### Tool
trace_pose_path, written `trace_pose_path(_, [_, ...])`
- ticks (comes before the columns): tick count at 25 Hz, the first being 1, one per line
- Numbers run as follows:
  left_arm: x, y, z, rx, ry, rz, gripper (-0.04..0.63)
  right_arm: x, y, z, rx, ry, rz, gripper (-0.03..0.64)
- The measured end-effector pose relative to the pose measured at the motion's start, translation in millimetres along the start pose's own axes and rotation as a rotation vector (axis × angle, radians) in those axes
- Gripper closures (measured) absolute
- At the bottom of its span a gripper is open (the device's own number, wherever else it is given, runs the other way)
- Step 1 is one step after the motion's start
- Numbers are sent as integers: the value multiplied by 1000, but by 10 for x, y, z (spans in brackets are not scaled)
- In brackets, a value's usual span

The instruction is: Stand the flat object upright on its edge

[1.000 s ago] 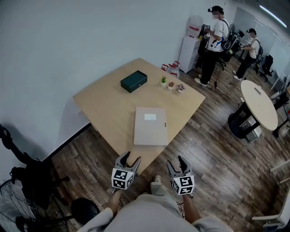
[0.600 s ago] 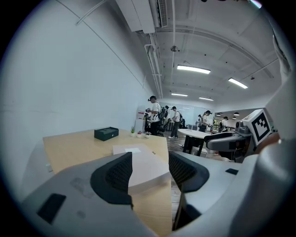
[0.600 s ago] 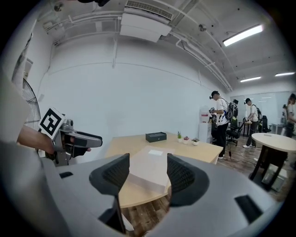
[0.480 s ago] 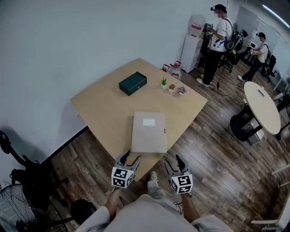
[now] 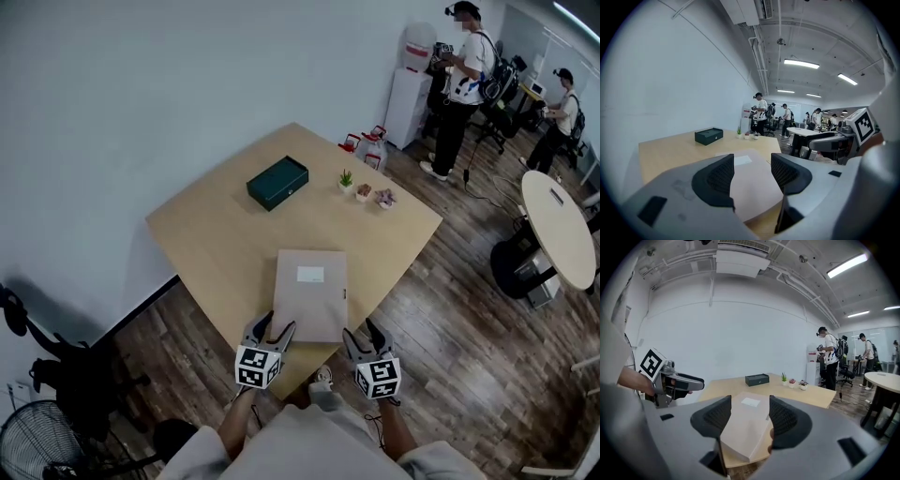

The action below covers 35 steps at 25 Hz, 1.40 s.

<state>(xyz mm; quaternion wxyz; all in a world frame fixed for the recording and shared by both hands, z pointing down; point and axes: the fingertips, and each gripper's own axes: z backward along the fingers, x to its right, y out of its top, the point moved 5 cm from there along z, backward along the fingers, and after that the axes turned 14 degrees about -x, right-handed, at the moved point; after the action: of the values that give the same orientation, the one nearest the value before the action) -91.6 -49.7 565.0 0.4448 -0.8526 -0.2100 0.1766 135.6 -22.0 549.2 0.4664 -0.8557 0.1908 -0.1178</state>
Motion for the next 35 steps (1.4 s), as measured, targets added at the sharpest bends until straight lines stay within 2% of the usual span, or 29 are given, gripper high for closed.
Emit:
trace_pose_path(9, [-255,221,-446,-53,44,28,350,373,149,-442,-43,56,-24,377])
trace_pose_path(17, [-388,340,-750,-111,86,36,350,658,89,-793,-94,104,-51,377])
trace_pose_path(29, [-506,333,-851,-180,121,32,350,592,-60,-1066,-144,177,-84,377])
trace_pose_path(35, [-629,283,-869,-199,112,41,350,543,-94,-1128,-165,169,-95,377])
